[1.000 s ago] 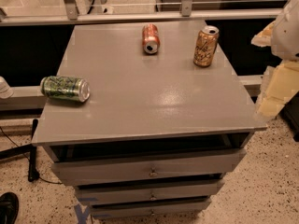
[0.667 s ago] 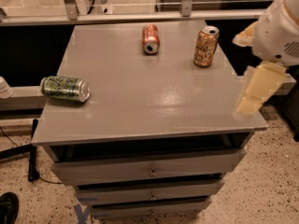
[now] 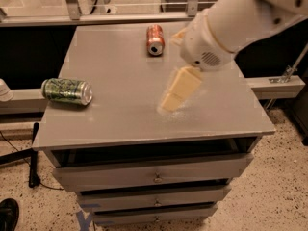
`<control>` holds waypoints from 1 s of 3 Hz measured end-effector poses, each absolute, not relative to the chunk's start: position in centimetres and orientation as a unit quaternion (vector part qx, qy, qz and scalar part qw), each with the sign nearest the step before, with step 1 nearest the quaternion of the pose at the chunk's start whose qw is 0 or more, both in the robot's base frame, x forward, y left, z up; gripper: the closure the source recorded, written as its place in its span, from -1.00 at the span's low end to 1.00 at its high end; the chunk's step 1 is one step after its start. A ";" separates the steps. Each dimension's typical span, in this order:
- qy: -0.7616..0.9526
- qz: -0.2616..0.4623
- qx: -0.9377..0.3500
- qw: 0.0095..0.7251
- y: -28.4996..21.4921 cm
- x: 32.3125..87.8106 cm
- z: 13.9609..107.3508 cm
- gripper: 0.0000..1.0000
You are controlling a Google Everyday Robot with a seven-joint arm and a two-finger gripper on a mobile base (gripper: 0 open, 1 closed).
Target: Pick green can
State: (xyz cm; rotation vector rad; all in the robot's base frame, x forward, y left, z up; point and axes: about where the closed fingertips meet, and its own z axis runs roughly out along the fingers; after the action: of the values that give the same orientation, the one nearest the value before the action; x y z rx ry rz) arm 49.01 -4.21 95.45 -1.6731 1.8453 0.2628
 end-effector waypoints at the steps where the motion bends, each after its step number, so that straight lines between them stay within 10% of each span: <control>1: 0.671 0.130 -0.644 0.344 2.1 51.2 94.1 -1.00; 3: 0.659 0.171 -0.646 0.346 8.9 54.0 90.0 -1.00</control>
Offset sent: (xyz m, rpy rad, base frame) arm 0.0582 0.1561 -0.0630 0.1612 0.0030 0.1386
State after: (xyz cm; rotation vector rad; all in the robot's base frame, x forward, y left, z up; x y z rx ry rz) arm 54.00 8.92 89.98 -1.6759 1.7106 0.4433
